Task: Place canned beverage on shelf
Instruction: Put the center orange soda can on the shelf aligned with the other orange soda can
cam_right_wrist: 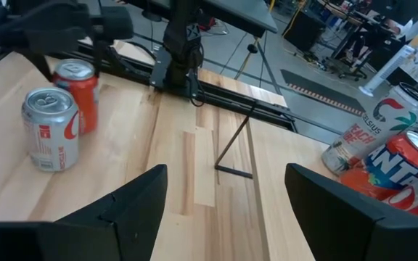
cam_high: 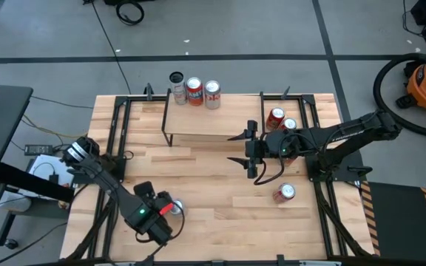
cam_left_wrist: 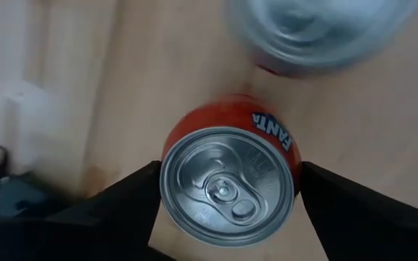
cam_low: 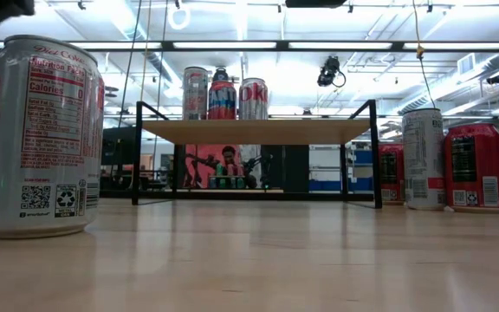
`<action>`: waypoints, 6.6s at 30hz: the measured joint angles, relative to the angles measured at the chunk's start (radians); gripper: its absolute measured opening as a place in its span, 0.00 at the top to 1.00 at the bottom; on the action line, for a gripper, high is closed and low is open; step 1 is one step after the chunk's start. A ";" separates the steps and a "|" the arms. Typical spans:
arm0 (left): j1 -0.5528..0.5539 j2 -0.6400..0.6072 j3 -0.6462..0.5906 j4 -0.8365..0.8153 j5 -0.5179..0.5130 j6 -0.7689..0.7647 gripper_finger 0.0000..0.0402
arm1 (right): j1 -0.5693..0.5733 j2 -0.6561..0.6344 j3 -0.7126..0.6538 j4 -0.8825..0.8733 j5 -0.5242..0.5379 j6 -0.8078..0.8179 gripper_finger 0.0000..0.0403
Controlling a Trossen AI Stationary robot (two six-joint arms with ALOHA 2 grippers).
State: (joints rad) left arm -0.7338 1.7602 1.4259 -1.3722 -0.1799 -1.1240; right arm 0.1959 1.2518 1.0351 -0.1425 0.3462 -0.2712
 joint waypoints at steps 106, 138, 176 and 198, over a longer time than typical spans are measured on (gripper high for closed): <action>0.555 -0.191 -0.217 0.470 -0.066 0.616 0.26 | 0.022 0.786 0.009 0.807 0.208 0.344 0.09; 0.537 -0.198 -0.202 0.568 -0.033 0.744 0.21 | -0.011 0.908 0.038 0.954 0.067 0.377 0.18; 0.337 -0.271 -0.157 0.569 -0.064 0.876 0.21 | -0.121 0.596 0.076 0.107 -0.462 0.121 0.02; 0.237 -0.586 -0.557 0.968 -0.236 0.981 0.27 | 0.071 0.513 0.487 -0.574 -0.055 0.511 0.05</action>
State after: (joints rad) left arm -0.4972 1.1743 0.8686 -0.4046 -0.4159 -0.1433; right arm 0.2672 1.7645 1.5222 -0.7163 0.2909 0.2396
